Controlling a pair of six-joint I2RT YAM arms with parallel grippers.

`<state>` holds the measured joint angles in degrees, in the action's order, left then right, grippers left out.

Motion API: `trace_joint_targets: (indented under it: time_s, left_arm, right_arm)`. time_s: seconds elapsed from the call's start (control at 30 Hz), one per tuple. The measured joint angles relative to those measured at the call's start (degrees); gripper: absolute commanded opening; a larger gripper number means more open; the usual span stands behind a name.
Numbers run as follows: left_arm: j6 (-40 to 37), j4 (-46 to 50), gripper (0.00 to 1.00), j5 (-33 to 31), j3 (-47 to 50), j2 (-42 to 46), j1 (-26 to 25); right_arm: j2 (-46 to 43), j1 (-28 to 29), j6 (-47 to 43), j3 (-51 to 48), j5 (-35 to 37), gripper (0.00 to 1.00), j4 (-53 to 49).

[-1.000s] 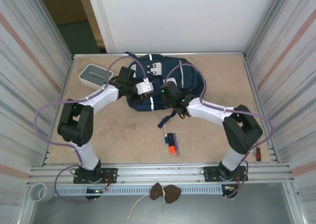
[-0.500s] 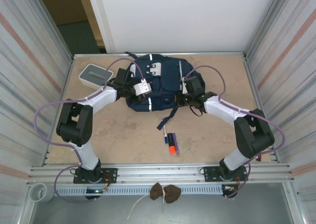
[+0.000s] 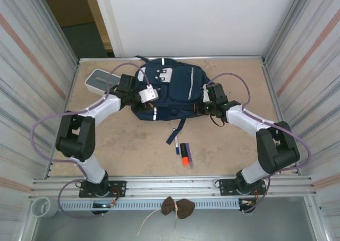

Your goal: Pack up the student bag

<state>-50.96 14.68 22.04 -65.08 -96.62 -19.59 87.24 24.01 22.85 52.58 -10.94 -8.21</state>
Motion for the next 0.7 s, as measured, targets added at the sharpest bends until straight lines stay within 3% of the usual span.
trace_joint_targets:
  time_s: [0.07, 0.23, 0.5, 0.57, 0.7]
  left_arm:
    - [0.59, -1.11, 0.68, 0.33, 0.87, 2.64, -2.05]
    - [0.94, -5.79, 0.70, 0.44, 1.03, 6.58, -8.13]
    - [-3.48, -9.66, 0.69, -2.86, -0.24, 2.05, -16.31]
    - [-4.52, -10.49, 0.65, -3.67, -1.03, 0.44, -17.20]
    - [-6.29, -11.72, 0.47, -4.76, -1.77, -1.49, -17.51]
  right_arm:
    - [-0.28, 0.90, 0.68, 0.00, -1.09, 0.00, 0.02]
    - [-1.53, 3.02, 2.19, 0.00, -3.82, 0.00, 0.37]
    - [-2.10, 4.98, 4.13, 0.00, -6.69, 0.00, 1.22]
    - [-2.19, 5.29, 4.39, 0.00, -7.19, 0.00, 1.51]
    - [-2.86, 5.38, 5.25, 0.00, -8.07, 0.00, 1.99]
